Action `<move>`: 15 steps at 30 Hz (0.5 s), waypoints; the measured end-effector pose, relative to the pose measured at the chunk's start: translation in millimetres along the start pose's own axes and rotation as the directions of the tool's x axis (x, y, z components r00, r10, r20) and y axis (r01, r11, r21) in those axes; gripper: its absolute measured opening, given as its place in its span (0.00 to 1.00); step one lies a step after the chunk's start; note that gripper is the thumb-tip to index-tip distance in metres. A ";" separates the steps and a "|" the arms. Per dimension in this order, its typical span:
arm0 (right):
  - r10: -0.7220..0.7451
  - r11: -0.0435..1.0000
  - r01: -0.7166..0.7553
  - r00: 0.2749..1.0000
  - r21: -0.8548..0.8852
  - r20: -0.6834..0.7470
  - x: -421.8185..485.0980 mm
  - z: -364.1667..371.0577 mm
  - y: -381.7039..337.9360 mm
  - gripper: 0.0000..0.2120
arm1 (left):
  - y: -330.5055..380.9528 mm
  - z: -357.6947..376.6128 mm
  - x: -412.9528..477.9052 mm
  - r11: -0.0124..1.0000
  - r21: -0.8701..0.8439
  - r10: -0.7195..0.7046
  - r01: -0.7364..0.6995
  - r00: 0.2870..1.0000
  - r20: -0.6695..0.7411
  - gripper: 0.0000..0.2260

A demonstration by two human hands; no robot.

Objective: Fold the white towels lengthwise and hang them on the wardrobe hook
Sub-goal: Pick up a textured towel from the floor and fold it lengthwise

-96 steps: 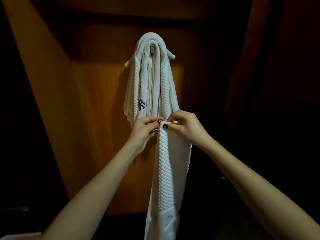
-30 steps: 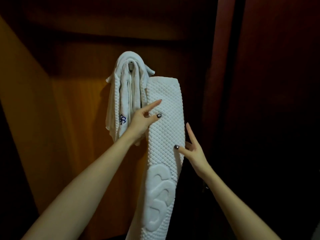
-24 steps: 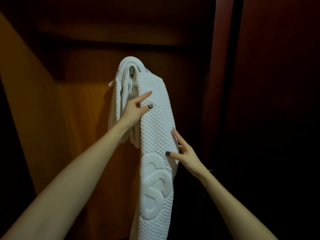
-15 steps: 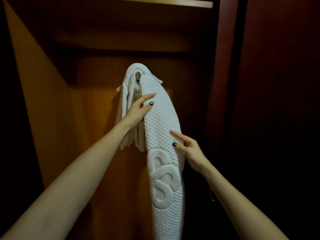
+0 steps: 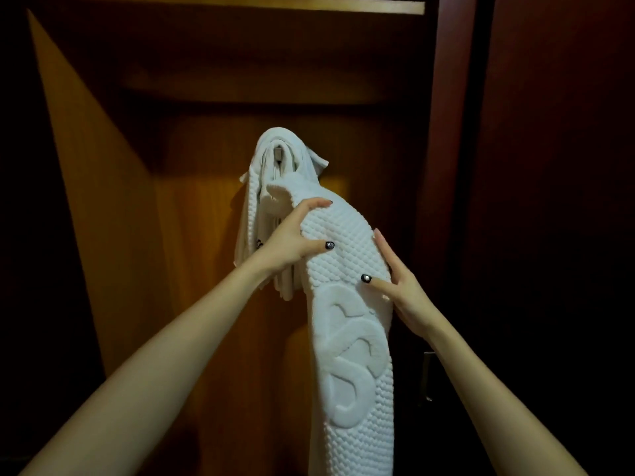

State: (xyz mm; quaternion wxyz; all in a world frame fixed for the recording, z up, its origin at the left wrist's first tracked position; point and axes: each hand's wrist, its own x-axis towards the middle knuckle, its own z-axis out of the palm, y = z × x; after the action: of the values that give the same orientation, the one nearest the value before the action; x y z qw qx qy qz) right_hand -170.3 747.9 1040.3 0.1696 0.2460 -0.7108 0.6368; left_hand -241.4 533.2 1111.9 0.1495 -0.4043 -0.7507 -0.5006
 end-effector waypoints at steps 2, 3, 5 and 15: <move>0.010 0.995 -0.005 0.999 -0.098 0.046 -7.9 4.9 6.1 0.43 | 4.6 4.2 2.8 1.000 0.014 0.014 -0.013 0.998 -0.060 0.27; 0.019 0.993 -0.012 0.998 -0.117 0.060 -13.0 8.7 10.6 0.45 | 8.1 3.9 3.5 1.000 0.022 0.016 -0.014 0.996 -0.084 0.27; 0.026 0.995 -0.021 0.998 -0.096 0.057 -22.7 15.1 18.3 0.46 | 14.6 -2.3 4.5 1.000 0.016 0.026 -0.024 0.993 -0.117 0.27; -0.111 0.962 0.063 0.979 -0.266 -0.172 -35.0 58.6 25.6 0.37 | 43.6 -38.7 2.2 0.998 0.050 0.057 -0.047 0.976 -0.212 0.27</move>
State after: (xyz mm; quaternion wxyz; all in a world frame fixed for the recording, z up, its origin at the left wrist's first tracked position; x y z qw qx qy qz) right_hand -151.9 696.3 992.2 0.2936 0.1926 -0.7575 0.5503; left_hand -216.8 507.9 1158.4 0.2513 -0.3644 -0.7306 -0.5199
